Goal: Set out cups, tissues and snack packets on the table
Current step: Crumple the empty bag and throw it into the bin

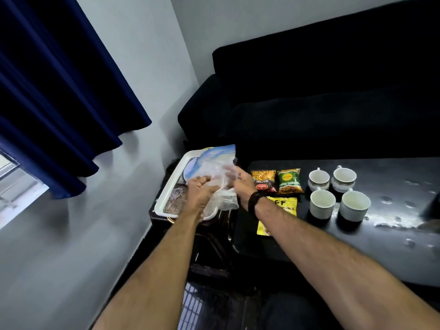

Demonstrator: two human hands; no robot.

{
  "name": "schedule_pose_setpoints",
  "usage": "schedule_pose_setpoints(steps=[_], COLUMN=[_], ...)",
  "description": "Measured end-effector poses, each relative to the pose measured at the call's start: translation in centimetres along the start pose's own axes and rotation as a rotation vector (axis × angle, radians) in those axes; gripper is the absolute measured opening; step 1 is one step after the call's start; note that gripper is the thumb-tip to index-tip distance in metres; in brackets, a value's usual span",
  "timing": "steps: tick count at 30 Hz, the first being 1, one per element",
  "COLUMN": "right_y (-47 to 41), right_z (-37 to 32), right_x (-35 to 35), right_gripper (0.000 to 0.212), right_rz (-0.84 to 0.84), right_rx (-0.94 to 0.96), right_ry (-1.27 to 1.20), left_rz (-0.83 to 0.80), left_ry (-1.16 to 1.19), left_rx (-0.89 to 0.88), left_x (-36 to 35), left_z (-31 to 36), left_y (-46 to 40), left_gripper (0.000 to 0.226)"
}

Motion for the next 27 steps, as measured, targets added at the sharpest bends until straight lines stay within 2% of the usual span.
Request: schedule_pose_setpoints(steps=[3,6,9,11,12,14,15,17,19,20,22,24,27], right_y=[0.8,1.9,2.9,3.3,3.7,4.8,5.4,6.3,7.2,7.4,8.0,8.6,9.3], right_z=[-3.0,-5.8,-8.0,-8.9,-9.4,-10.5,-11.0,-11.1,-11.2,-11.2,-12.0,-12.9,-13.6], right_x=[2.0,4.0,5.5,6.8,7.6,9.6,10.7,12.8,14.6,15.5,16.9,18.1,20.3], right_gripper=[0.041,0.036,0.034,0.029,0.022,0.005,0.023,0.071,0.100,0.103,0.087,0.058,0.025], right_rz=[-0.060,-0.197,-0.229,-0.243,-0.229,-0.169,-0.146,-0.182,-0.268,-0.290,-0.265,-0.169,0.079], right_rx=[-0.034,-0.022,-0.062,-0.071,-0.055,0.026,0.064,0.061,0.001,0.001,0.047,0.105,0.179], right_ry=[0.001,0.103,0.145,0.145,0.136,0.136,0.169,0.231,0.151,0.089,0.003,-0.021,-0.016], left_rz=[0.063,-0.073,-0.202,-0.255,-0.236,-0.105,-0.011,0.040,-0.112,-0.185,-0.307,-0.392,-0.447], left_ry=[0.016,0.007,-0.018,-0.044,-0.071,-0.063,-0.015,0.194,0.397,0.434,0.468,0.460,0.217], left_rx=[-0.107,-0.188,-0.223,-0.204,-0.227,-0.312,-0.342,-0.285,-0.175,-0.139,-0.099,-0.099,-0.203], left_x=[-1.0,-2.9,-5.1,-6.5,-7.4,-9.0,-9.8,-11.2,-13.1,-14.1,-15.9,-17.6,-19.9], left_z=[1.4,2.3,2.2,2.4,2.8,3.8,4.2,5.0,5.3,5.4,5.5,5.8,6.3], left_y=[1.4,3.7,5.5,6.1,6.7,7.5,8.1,9.1,9.9,10.4,11.6,12.9,14.6], left_gripper=[0.100,0.111,0.114,0.113,0.104,0.068,0.053,0.045,0.045,0.042,0.038,0.039,0.036])
Point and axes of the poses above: each hand's wrist, its own y-axis away from the middle knuckle, its own x-axis out of the back of the hand, z = x × y, the point moved 1 cm from there along -y, towards the middle knuckle, and after that the axes turned 15 degrees about x, right-handed, at the moved point
